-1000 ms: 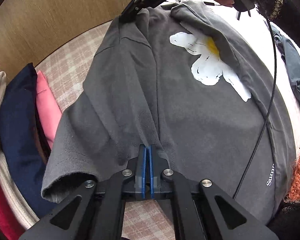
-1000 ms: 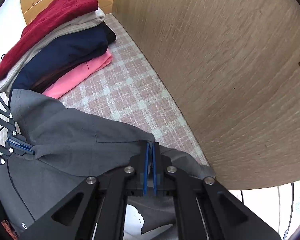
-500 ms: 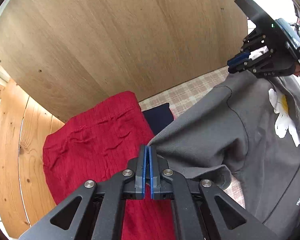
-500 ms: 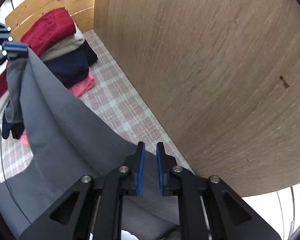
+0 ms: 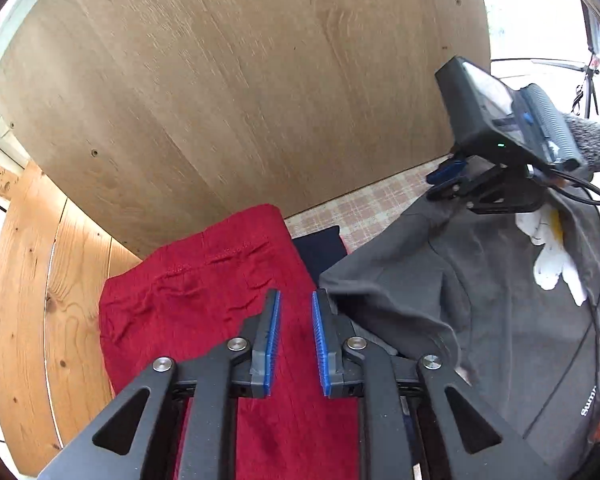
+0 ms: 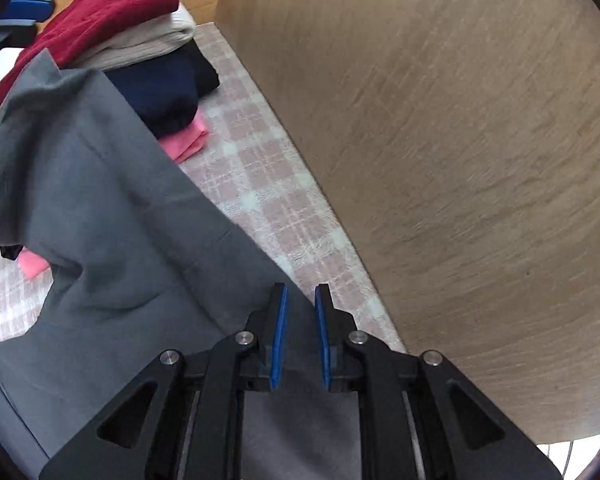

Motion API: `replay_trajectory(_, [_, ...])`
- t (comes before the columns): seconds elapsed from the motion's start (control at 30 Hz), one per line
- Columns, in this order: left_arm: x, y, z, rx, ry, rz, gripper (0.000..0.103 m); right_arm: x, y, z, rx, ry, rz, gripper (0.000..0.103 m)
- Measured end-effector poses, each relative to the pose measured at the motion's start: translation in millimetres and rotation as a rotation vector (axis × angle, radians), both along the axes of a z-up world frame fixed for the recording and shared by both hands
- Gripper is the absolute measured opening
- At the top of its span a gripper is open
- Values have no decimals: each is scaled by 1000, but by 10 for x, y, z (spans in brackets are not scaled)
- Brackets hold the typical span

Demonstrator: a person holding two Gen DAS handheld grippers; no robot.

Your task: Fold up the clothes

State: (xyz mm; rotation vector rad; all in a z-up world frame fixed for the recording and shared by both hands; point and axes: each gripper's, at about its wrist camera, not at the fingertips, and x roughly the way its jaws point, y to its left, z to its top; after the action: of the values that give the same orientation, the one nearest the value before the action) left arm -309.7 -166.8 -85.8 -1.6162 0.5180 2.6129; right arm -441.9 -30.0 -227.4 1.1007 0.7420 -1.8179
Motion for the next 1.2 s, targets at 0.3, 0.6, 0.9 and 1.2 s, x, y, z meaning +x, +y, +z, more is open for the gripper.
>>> replay_trajectory(0.3, [531,524,-401,15,-124,-181,30,318,-341,403,-176,-85,217,45])
replay_trajectory(0.6, [481,487,-771,-22,-142,-153,30,573,-795,509,-195,-63,358,45])
replay_trajectory(0.9, [550,429,-706,36,-128,-155,3,516,-923,747,-240,-149,345,4])
replay_trajectory(1.2, [717,213,-27,115,14,-137,3,117,-751,1137,-354,-244,90,4])
